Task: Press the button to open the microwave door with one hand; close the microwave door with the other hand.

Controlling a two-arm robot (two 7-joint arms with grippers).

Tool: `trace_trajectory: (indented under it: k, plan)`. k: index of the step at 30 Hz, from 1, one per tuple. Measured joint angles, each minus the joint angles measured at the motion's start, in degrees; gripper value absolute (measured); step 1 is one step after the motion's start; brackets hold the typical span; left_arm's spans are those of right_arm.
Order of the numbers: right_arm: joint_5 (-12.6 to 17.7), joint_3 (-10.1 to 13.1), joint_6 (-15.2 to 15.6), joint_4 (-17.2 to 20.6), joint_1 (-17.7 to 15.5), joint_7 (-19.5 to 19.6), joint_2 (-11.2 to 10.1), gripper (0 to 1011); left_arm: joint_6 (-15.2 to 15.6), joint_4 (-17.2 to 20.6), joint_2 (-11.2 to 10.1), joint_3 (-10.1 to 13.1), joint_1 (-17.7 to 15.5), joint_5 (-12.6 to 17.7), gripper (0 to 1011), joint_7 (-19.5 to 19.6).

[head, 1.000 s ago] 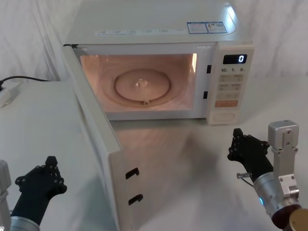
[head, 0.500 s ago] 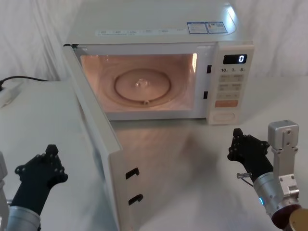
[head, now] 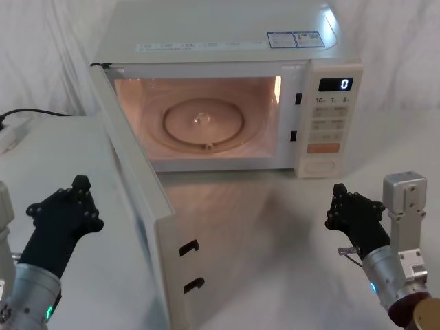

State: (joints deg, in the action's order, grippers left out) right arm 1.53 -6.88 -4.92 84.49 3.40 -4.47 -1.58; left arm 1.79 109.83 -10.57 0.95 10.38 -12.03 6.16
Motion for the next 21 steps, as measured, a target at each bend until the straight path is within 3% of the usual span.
trace_trajectory:
  k: [11, 21]
  plan:
    - [0.0, 0.0, 0.0, 0.0, 0.0, 0.0, 0.0, 0, 4.4, 1.9, -0.7, 0.4, -2.6, -4.0, 0, 3.2]
    - [0.0, 0.0, 0.0, 0.0, 0.0, 0.0, 0.0, 0, 7.2, 1.2, -2.1, 2.3, -6.1, -7.5, 0, 4.8]
